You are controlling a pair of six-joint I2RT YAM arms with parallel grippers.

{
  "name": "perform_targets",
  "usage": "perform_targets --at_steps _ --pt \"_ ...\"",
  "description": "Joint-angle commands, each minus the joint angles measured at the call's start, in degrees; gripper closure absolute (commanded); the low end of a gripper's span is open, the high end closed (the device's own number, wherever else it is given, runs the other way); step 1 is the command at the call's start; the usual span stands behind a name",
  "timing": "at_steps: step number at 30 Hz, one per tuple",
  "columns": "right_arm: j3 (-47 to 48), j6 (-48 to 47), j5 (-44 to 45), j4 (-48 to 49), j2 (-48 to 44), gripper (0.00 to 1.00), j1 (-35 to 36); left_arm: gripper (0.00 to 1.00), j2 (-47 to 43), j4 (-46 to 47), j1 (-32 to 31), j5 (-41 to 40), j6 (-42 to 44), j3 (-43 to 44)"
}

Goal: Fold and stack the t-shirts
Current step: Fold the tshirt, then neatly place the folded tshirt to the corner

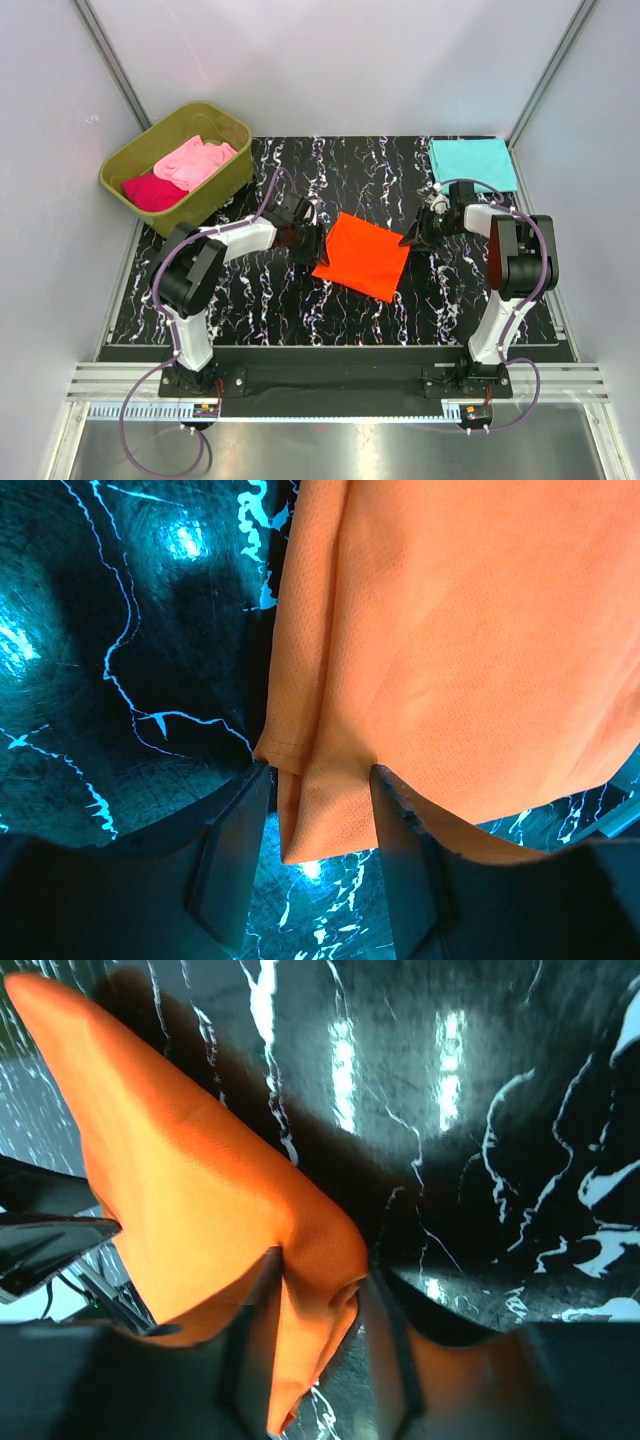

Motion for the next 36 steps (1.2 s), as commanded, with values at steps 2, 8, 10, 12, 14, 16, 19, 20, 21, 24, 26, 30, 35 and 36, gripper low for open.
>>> perform_targets --at_steps 2,8,10,12,14,16,19,20,21,24,26,30,35,36 --pt "-0.91 -1.22 1.11 -1.5 -2.11 0.69 0.47 0.48 2.09 -1.41 0.3 -3.87 0.43 -2.1" --pt "-0.91 -0.87 3.65 -1.59 -6.59 0.85 0.47 0.48 2.09 -1.41 0.39 -3.35 0.08 -2.28" --pt "-0.47 -0.6 4.36 -1.59 -8.34 0.92 0.47 0.48 2.01 -0.62 0.48 -3.52 -0.19 -3.42" --pt "0.23 -0.43 4.1 -1.68 -9.31 0.97 0.47 0.47 2.27 -0.18 0.48 -3.26 -0.71 -3.86" --pt "0.76 0.01 4.01 -1.59 -10.46 1.0 0.47 0.47 2.36 -0.26 0.57 -1.25 -1.06 -3.25" --pt "1.64 0.1 4.1 -1.59 -11.51 1.0 0.47 0.47 0.87 -0.35 0.57 0.42 -1.68 -2.02" --pt "3.57 -1.21 5.33 -1.68 -12.31 1.0 0.47 0.46 -2.37 -2.45 0.83 1.04 -1.16 1.4" --pt "4.36 -2.52 6.46 -1.85 -12.22 1.0 0.55 0.46 -3.17 -3.42 0.92 1.31 -0.89 2.54" --pt "6.37 -3.32 7.26 -2.46 -11.96 1.0 0.47 0.45 -3.79 -5.34 1.01 1.57 0.07 5.08" --pt "11.46 -5.96 12.87 -5.53 -10.65 1.0 0.47 0.44 -6.86 -7.81 1.01 2.1 1.56 8.43" --pt "14.37 -8.06 18.14 -7.74 -9.76 1.0 0.47 0.44 -9.24 -8.26 1.01 2.63 2.18 8.79" --pt "22.45 -11.84 24.83 -9.23 -7.39 1.0 0.47 0.43 -12.76 -8.79 1.09 3.07 4.38 7.57" --pt "28.0 -20.18 31.24 -9.41 -5.37 1.0 0.29 0.42 -15.57 -9.06 1.01 7.11 4.39 7.13" --pt "30.18 -21.16 32.21 -9.5 -4.06 1.0 0.03 0.42 -15.75 -9.05 1.01 7.37 4.47 7.04"
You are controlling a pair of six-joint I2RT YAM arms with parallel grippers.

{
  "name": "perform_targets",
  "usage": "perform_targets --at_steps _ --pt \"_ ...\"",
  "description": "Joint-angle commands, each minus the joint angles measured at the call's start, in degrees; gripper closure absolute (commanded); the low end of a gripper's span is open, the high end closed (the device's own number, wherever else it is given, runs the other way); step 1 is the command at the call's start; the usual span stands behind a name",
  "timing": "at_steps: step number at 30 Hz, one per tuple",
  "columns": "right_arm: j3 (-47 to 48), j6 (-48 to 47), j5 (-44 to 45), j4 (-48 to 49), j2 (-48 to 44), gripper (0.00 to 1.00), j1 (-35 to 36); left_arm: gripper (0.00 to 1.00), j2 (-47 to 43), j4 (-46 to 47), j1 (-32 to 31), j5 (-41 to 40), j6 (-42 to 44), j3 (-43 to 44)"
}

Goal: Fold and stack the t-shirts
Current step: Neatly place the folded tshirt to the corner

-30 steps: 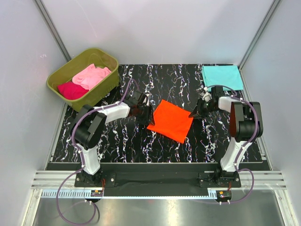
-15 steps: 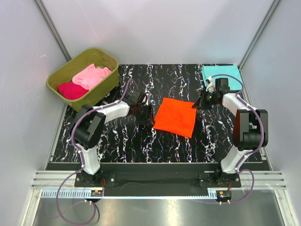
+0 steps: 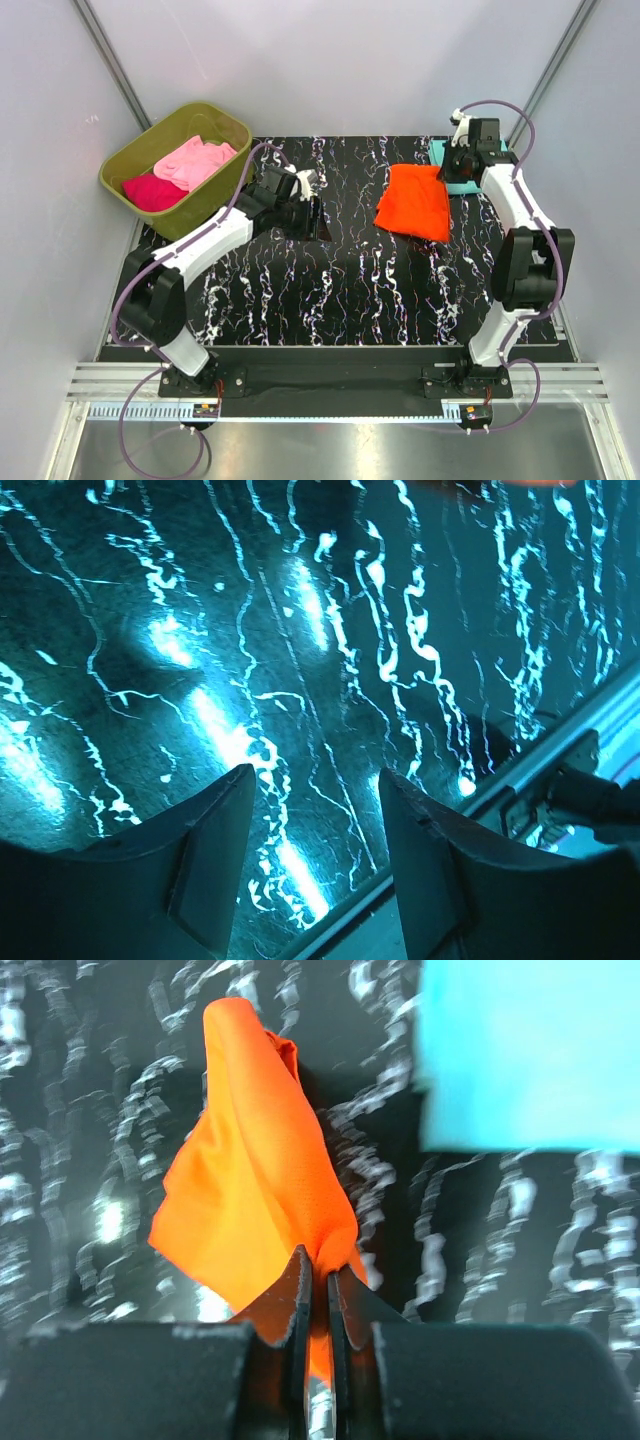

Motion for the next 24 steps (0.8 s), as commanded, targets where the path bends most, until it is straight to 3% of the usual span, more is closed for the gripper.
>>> perform_targets --at_steps 1,13,24 --pt "6.25 -8.72 8.2 -0.78 2.68 1.0 -0.3 0.42 -1.39 -0.6 0.26 4.18 1.35 1.11" --pt "19.52 -23.14 8.47 -1.13 11.3 1.0 -5.3 0.42 -0.6 -0.51 0.26 6.03 1.52 1.47" --pt "26.56 -26.93 4.96 1.58 16.66 1.0 -8.21 0.41 1.07 -0.16 0.26 6.91 1.17 1.29"
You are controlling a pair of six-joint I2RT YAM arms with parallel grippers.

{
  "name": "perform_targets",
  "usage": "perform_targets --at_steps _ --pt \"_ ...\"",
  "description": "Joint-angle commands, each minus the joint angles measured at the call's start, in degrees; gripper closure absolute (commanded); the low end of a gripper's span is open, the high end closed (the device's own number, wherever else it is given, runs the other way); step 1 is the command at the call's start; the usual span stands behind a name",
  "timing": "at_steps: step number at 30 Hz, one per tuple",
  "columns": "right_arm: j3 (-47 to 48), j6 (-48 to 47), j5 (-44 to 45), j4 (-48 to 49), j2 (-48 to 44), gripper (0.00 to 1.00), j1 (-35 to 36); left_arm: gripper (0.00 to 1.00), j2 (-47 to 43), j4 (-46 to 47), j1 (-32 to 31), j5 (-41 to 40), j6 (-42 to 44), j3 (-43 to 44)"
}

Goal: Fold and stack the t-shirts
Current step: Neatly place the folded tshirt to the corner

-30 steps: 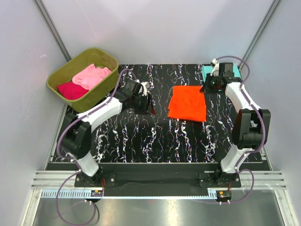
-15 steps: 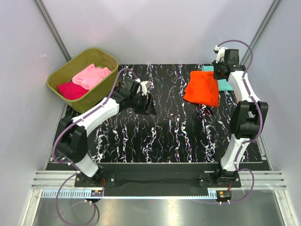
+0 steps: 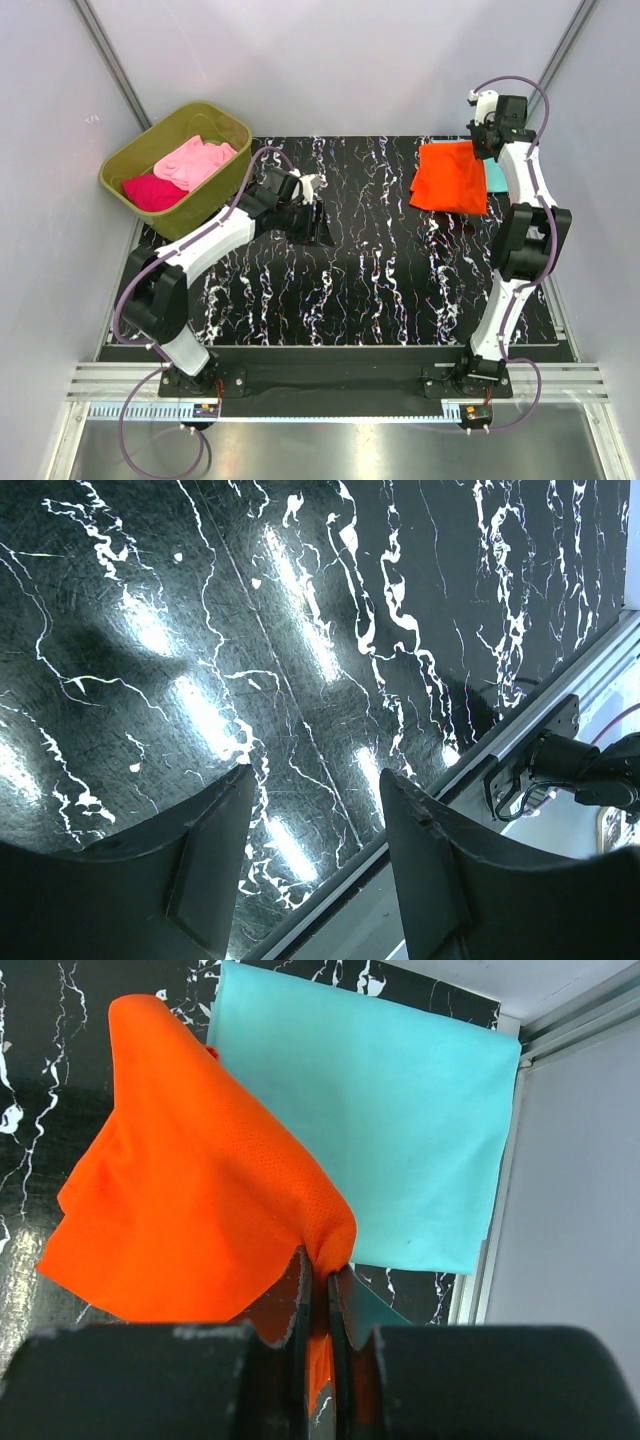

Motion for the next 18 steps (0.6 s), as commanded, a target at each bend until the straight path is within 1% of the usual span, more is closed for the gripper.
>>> perform_targets --at_steps 1,7,11,15,18 --pt "2.74 -2.63 -1.44 4.17 0.12 1.0 -0.82 0.41 0.46 1.05 0.35 2.63 0.47 1.2" --pt "4.58 -3.95 -1.62 6.02 1.0 1.0 -2.14 0.41 0.2 1.13 0.18 3.42 0.64 1.12" --pt "7.48 -4.12 -4.17 6.11 3.19 1.0 -3.02 0.41 -1.21 1.13 0.09 2.28 1.08 0.94" --pt "9.68 -5.79 -6.63 6.02 3.72 1.0 -3.02 0.4 -0.59 1.13 0.09 3.51 0.82 1.03" --pt "11.26 -6.15 -5.93 5.15 3.72 1.0 -3.02 0.4 -0.5 1.22 0.0 4.39 0.56 1.2"
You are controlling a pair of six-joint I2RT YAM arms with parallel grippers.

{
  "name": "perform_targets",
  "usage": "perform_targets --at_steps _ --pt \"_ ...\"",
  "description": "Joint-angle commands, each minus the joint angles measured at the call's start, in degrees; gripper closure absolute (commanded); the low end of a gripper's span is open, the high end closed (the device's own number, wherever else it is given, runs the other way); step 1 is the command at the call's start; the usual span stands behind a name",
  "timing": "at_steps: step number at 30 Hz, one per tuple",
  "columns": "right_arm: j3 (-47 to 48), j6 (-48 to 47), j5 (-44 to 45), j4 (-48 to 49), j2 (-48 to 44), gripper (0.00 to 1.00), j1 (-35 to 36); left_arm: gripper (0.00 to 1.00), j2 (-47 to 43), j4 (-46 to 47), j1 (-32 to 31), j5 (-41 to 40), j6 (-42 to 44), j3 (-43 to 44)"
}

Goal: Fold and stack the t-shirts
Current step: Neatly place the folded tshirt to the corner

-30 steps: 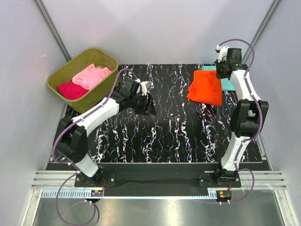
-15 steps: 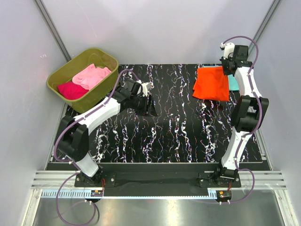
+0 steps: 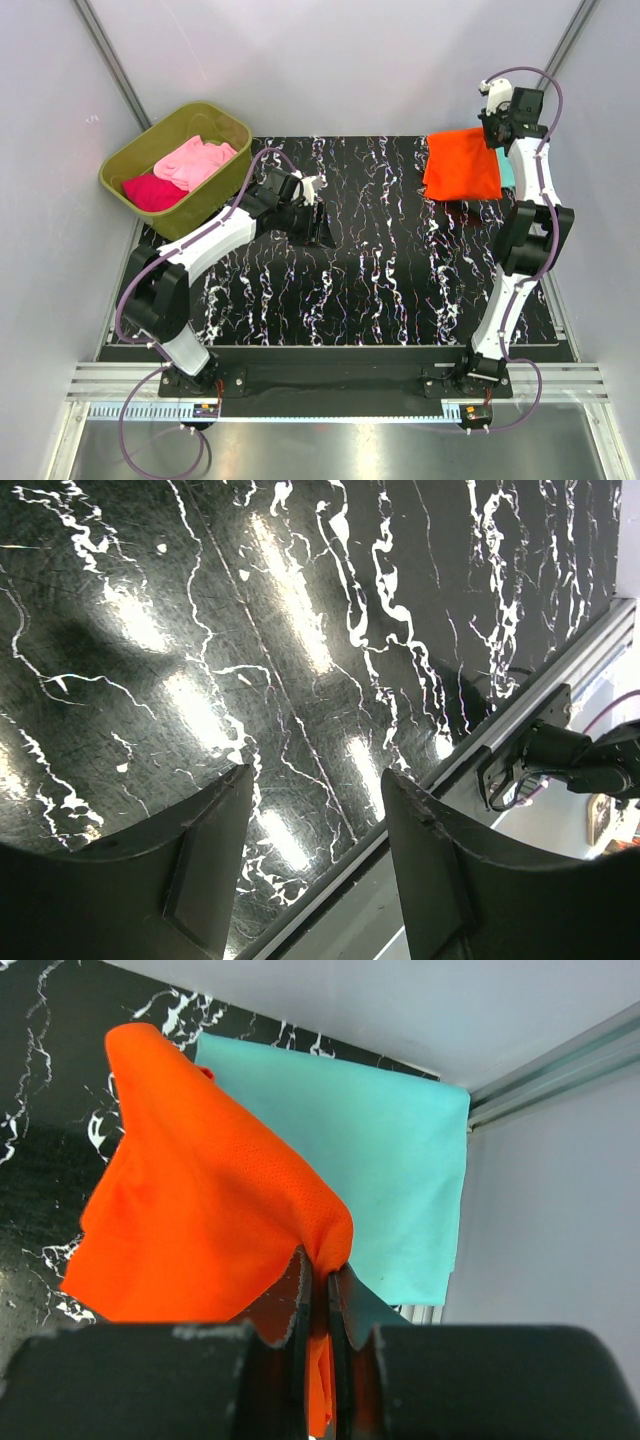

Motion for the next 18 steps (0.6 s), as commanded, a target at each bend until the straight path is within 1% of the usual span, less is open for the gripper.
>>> perform_targets --at_steps 1,3,7,13,18 --pt "4.24 -1.73 -2.12 1.91 -0.89 1.0 0.1 0.4 -1.38 1.13 0.0 2.36 0.54 1.29" --pt "4.6 -0.42 -4.66 -0.46 -1.85 1.0 0.1 0.4 -1.56 1.31 0.0 2.35 0.45 1.38" --pt "0.22 1.17 -7.57 -1.17 -5.01 1.0 0.19 0.4 -1.47 1.48 0.18 2.62 0.36 1.38" --pt "-7.08 0.12 -7.84 -1.0 -11.17 1.0 0.19 0.4 -1.29 1.92 0.09 3.23 -0.08 1.03" --pt "-8.76 -1.11 -5.65 -1.0 -14.6 1.0 0.1 0.4 -1.03 2.27 0.09 4.29 -0.52 0.77"
